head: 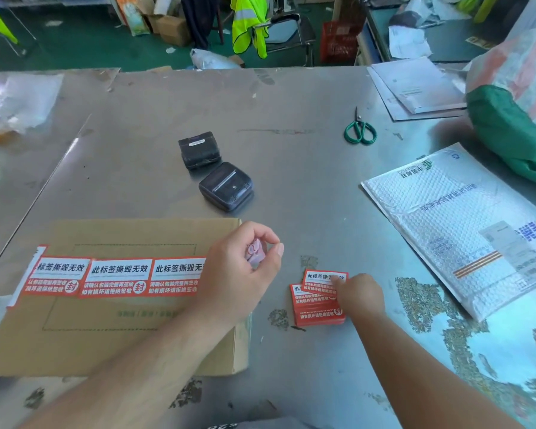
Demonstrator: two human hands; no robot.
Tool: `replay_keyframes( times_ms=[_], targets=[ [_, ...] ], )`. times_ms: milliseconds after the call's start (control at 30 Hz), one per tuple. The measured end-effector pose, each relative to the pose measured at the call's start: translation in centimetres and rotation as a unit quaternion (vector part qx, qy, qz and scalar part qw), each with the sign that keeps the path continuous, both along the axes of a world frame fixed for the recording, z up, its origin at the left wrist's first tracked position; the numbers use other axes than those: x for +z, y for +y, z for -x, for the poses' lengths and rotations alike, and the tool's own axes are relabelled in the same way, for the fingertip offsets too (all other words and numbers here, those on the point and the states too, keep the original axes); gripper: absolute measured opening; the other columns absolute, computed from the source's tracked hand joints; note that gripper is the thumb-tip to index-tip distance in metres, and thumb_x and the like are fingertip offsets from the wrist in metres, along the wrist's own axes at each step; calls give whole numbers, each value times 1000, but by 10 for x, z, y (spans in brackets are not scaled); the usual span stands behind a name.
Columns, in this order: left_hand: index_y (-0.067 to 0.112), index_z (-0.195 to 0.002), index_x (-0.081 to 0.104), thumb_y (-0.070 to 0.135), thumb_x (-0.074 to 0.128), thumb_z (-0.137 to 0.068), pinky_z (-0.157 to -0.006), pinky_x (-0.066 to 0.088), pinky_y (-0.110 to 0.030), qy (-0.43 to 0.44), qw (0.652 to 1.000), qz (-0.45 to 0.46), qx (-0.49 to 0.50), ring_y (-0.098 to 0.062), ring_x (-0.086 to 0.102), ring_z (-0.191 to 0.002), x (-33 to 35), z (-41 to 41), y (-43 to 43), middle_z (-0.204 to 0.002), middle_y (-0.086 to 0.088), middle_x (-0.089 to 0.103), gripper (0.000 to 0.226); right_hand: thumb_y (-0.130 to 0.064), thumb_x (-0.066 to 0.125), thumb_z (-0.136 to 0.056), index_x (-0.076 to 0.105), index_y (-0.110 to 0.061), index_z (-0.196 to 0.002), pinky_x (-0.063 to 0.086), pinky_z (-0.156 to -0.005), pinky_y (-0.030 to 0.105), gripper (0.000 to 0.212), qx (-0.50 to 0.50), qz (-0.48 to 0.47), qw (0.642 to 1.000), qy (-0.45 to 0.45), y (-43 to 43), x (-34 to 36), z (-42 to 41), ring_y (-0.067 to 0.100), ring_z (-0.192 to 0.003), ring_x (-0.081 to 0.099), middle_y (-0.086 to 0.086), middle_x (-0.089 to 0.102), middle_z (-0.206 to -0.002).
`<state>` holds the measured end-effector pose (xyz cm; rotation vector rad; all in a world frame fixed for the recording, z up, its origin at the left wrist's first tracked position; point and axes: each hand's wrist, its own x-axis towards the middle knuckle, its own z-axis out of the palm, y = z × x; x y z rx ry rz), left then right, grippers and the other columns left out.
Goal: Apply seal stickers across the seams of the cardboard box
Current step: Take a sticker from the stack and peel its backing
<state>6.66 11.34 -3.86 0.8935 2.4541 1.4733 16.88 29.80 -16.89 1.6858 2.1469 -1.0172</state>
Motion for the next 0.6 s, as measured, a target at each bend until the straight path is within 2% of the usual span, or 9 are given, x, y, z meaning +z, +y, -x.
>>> replay_keyframes(
  times_ms=[133, 333, 400, 467, 600],
  targets=[
    [28, -80, 59, 20, 69, -87, -56, 48, -32, -6, 1000, -4, -1, -15, 56, -57, 1, -2, -1, -66, 2, 61, 15, -41, 65, -94, 73, 2, -94, 40, -68, 28, 44, -29, 29, 999, 22, 4, 0, -1, 30, -78, 62, 13, 69, -83],
    [28, -82, 61, 22, 69, -87, -60, 49, -31, -3, 1000, -1, 3, -14, 59, -61, 2, -4, -3, -68, 2, 63, 11, -32, 63, -95, 67, -10, -68, 49, -68, 36, 34, -69, 43, 987, 142, -3, 21, -5, 27, -66, 63, 8, 68, -68],
    [28, -84, 62, 23, 69, -87, -59, 48, -27, 3, 1000, 5, 8, -12, 59, -62, 1, -4, -3, -69, 4, 64, 9, -31, 60, -96, 67, -13, -73, 53, -68, 41, 29, -90, 74, 969, 217, -8, 34, -7, 24, -62, 63, 9, 70, -71],
    [29, -86, 64, 23, 69, -87, -60, 46, -19, -4, 1000, 1, 15, -6, 59, -62, 3, -4, -3, -72, 8, 66, 8, -30, 59, -97, 70, -15, -83, 50, -63, 36, 23, -98, 111, 944, 296, -15, 54, -11, 17, -56, 61, 6, 71, -75],
    [30, -95, 66, 31, 65, -91, -66, 41, -7, -10, 999, 11, 32, 2, 62, -81, 15, -7, 0, -85, 15, 69, 4, -28, 62, -98, 71, -5, -94, 42, -56, 29, 24, -85, 143, 897, 410, -31, 94, -25, 9, -49, 54, -1, 64, -61]
  ],
)
